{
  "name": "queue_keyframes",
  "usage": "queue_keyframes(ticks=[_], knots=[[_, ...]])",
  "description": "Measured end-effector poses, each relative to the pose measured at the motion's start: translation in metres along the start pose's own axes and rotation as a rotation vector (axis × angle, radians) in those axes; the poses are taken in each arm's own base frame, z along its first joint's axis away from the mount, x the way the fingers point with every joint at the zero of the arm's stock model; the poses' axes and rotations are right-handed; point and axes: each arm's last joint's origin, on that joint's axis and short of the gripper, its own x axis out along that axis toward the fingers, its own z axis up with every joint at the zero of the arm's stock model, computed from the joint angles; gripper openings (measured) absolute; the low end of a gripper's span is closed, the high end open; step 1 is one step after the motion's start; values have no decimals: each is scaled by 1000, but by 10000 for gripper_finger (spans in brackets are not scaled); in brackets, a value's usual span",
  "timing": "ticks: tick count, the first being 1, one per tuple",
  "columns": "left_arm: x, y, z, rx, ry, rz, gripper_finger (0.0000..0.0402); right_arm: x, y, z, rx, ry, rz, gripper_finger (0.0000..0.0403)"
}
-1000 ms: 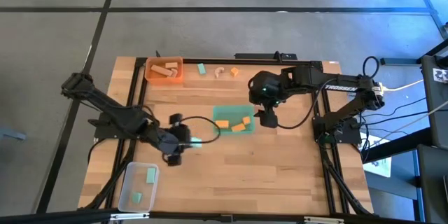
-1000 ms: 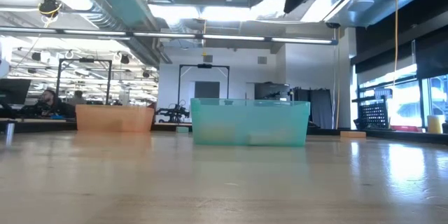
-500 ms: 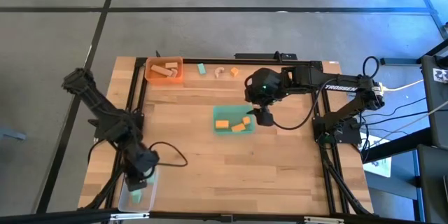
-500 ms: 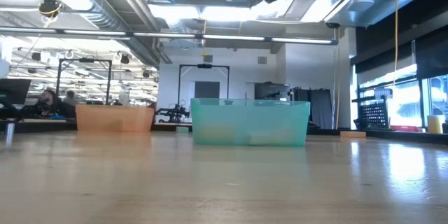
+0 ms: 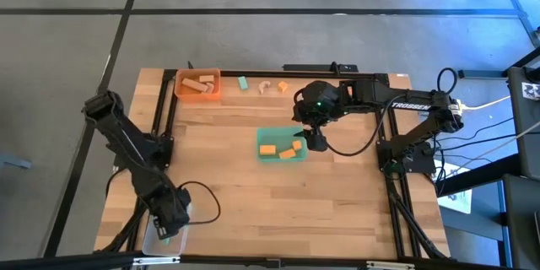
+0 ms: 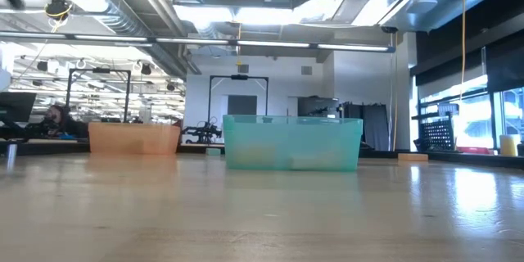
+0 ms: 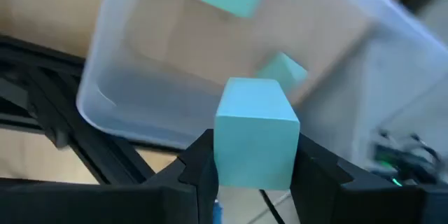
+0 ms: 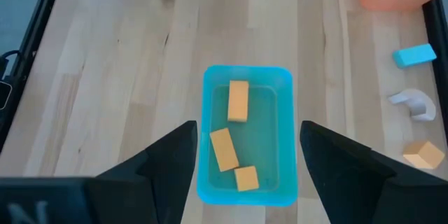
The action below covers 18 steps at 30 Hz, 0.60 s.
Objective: Sort & place blocks by color
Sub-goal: Put the blue block into the transparent bin
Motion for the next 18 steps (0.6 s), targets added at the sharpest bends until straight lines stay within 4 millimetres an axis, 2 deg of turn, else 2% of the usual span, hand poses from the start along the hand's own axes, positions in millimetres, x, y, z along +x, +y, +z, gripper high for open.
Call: queue_keyframes(ticks=[4,9,15,18], knots=[[16,6,7,-33,7,69,128,0,0,0,0,0,0,252],[27,10,12,-54,12,114,128,0,0,1,0,-8,-1,252],[32,11,14,-77,14,134,182,0,0,1,0,-8,-1,252],[31,11,15,-106,15,130,194,0,0,1,-1,-7,-1,252]])
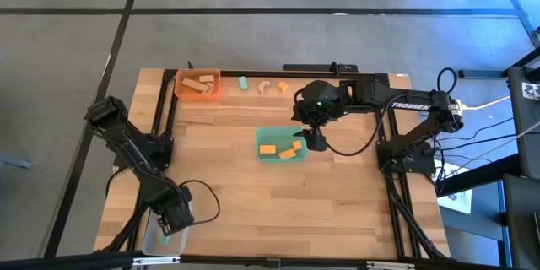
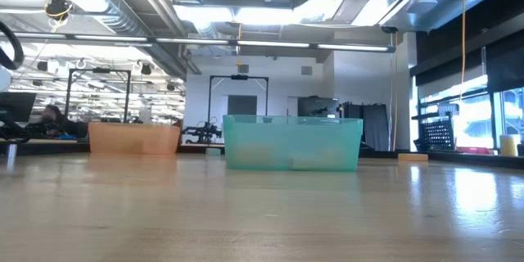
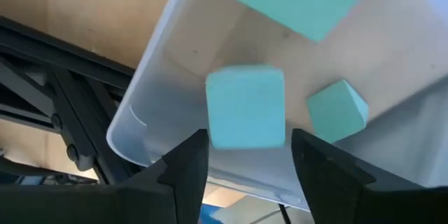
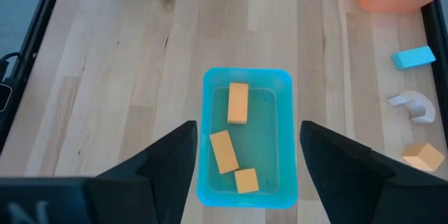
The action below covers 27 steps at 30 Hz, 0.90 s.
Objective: Sort & place blocks by color
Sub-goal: Put the blue block into the transparent bin, then put the orange block into the light blue bin
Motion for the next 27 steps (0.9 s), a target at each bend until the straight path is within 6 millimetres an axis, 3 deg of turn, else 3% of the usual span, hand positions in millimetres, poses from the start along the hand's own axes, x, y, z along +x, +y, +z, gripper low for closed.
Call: queue_keyframes(ticks=[8,12,16,21,27], knots=[[-10,0,-1,-62,-21,-35,195,0,0,-1,-1,11,1,252],[-28,0,-7,-135,-91,-103,196,0,0,-1,23,8,0,252],[-56,5,-14,-224,-274,-176,196,3,-7,-1,95,7,-12,252],[-95,22,-10,-317,-598,-236,197,14,-33,-3,236,20,-61,252],[-125,50,11,-276,-752,-179,197,37,-81,-6,352,4,-144,252]])
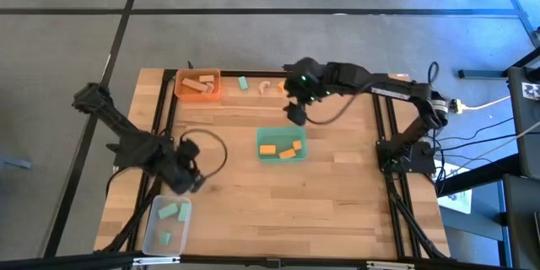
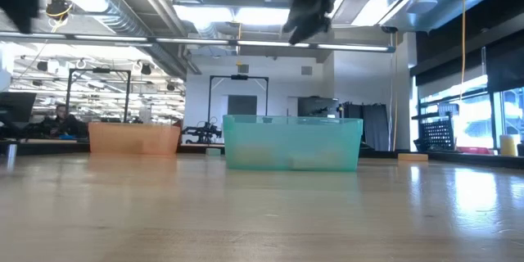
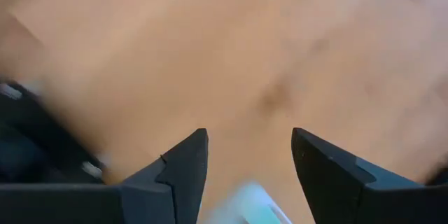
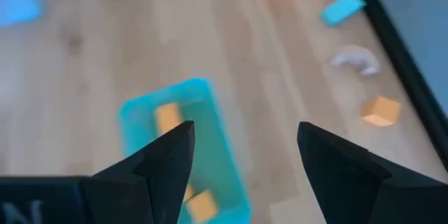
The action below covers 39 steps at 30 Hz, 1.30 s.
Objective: Sort & place blocks by color
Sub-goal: Put the orange block into the light blue bin
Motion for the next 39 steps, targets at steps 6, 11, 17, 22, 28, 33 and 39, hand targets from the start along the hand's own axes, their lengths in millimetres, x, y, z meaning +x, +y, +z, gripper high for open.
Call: queue_keyframes(ticks=[6,11,17,22,28,33,39], knots=[[-5,27,42,51,-175,132,197,33,-51,11,234,-62,-77,252],[-11,46,73,98,-317,233,197,61,-90,5,336,-28,-140,252],[-9,64,101,72,-319,308,197,103,-126,-9,363,47,-212,252],[-8,71,117,28,-328,296,197,130,-143,-19,321,86,-242,252],[-9,70,139,66,-419,221,197,149,-157,-26,253,105,-268,252],[-11,71,156,123,-483,144,197,162,-162,-33,209,130,-256,252],[-9,77,171,100,-502,111,197,178,-167,-41,211,154,-226,252]])
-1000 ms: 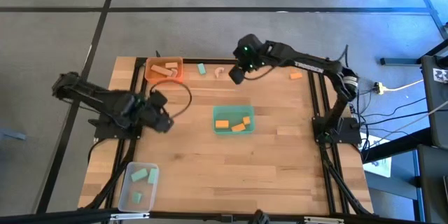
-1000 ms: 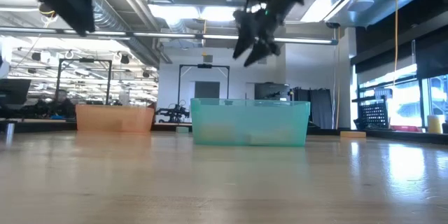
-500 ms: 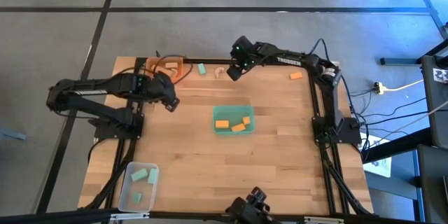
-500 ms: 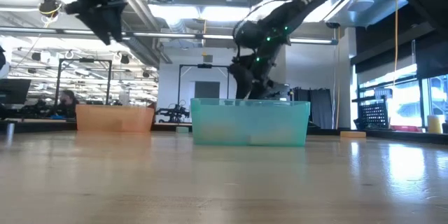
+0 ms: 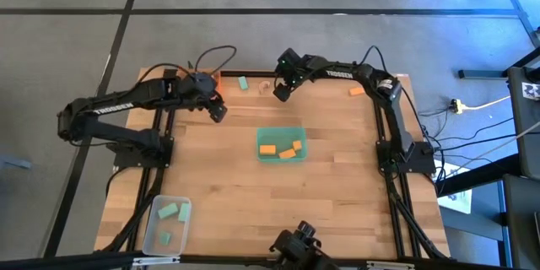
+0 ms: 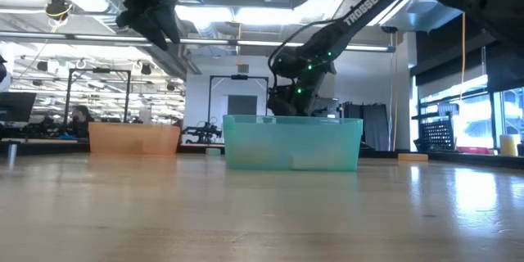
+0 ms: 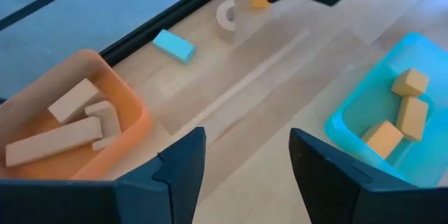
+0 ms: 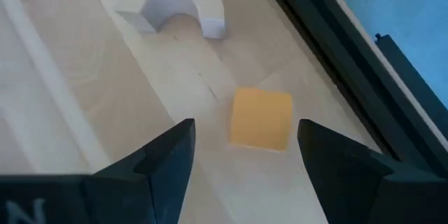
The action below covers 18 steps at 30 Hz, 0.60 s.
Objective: Sort & place blocks by color
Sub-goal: Put the orange block into the light blue bin
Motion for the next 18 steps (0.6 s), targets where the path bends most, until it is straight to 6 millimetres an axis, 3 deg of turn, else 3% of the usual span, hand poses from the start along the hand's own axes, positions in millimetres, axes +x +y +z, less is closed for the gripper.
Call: queue_keyframes(ticks=[9,18], knots=[[4,9,4,-40,9,9,197,15,-12,-2,-19,-8,5,244],[4,11,5,-47,12,9,197,14,-25,-4,17,3,64,150]])
